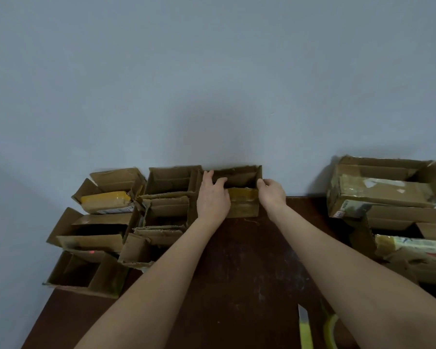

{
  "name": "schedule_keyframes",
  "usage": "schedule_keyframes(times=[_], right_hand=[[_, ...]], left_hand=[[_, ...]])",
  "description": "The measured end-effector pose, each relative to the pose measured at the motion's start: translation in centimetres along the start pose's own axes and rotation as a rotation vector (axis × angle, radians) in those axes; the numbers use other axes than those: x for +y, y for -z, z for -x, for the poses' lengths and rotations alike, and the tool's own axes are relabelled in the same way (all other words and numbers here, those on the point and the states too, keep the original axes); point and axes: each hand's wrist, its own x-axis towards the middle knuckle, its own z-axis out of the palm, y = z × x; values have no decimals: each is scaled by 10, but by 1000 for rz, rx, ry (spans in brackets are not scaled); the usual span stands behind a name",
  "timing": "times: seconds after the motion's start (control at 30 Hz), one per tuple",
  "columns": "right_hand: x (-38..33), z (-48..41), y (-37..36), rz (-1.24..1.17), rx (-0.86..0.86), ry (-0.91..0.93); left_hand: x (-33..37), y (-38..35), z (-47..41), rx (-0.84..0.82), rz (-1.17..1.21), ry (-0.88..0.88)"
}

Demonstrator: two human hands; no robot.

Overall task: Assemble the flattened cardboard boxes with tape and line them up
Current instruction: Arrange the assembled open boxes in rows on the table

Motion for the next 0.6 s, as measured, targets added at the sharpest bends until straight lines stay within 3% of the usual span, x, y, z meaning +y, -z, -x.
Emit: schedule_keyframes(times=[0.1,0.33,0.5,0.6], right_hand=[[-5,7,21,89,114,102],[-1,31,111,165,358,264],[22,42,179,225,478,219],[40,45,218,205,564,151]], left_hand=[[30,0,-5,10,37,-64],[135,-24,6,-199,171,-198],[196,-47,31,-268,232,-298],[223,-58,43,-309,323,-192]])
